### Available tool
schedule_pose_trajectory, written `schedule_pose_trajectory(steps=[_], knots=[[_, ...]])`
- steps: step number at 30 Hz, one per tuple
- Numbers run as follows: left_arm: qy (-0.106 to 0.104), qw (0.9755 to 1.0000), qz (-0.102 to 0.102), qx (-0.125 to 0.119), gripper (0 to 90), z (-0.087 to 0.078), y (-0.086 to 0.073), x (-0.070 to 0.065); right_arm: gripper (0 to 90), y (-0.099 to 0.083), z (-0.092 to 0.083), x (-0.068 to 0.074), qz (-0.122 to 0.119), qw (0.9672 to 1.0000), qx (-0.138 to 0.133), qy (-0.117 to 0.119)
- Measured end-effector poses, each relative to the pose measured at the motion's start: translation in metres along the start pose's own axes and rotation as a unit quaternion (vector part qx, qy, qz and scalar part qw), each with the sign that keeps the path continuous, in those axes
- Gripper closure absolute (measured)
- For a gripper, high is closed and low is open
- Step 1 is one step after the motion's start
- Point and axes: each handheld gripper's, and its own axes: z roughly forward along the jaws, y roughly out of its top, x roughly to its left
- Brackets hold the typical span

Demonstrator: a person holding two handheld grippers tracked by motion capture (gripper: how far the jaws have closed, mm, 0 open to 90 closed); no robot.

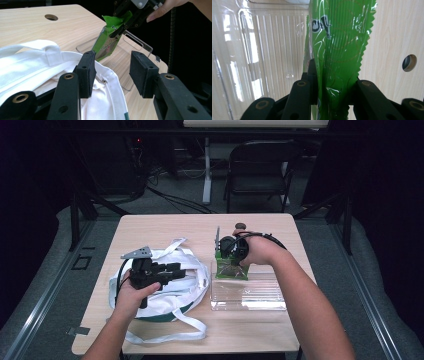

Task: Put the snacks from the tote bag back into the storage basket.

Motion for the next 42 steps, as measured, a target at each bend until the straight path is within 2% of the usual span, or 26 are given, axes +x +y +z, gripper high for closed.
schedule_pose_trajectory(steps=[4, 9, 10, 20, 26, 36, 42], knots=[[0.006, 1.0000, -0.002, 0.001, 55.7, -0.003, -0.002, 0.001, 74.2, 0.002, 0.007, -0.002, -0.009, 0.9999, 0.009, 0.001], [0.012, 0.9999, -0.006, -0.003, 55.8, -0.009, -0.005, 0.002, 74.1, 0.006, 0.011, -0.002, -0.011, 0.9999, -0.001, 0.003], [0.014, 0.9999, -0.007, -0.004, 55.8, -0.009, -0.005, 0.002, 74.1, 0.008, 0.011, -0.003, -0.018, 0.9998, 0.004, 0.004], [0.022, 0.9997, -0.011, -0.006, 55.9, -0.015, -0.008, 0.004, 73.3, 0.009, 0.018, -0.006, -0.014, 0.9998, -0.006, 0.010], [0.022, 0.9997, -0.011, -0.005, 55.9, -0.014, -0.008, 0.004, 65.1, 0.009, 0.024, -0.006, -0.021, 0.9998, 0.004, -0.003], [0.023, 0.9996, -0.012, -0.009, 55.9, -0.016, -0.008, 0.003, 48.2, 0.009, 0.022, -0.010, 0.004, 0.9994, -0.014, -0.030], [0.024, 0.9996, -0.012, -0.009, 55.9, -0.015, -0.008, 0.003, 46.3, 0.008, 0.022, -0.012, 0.013, 0.9989, -0.020, -0.039]])
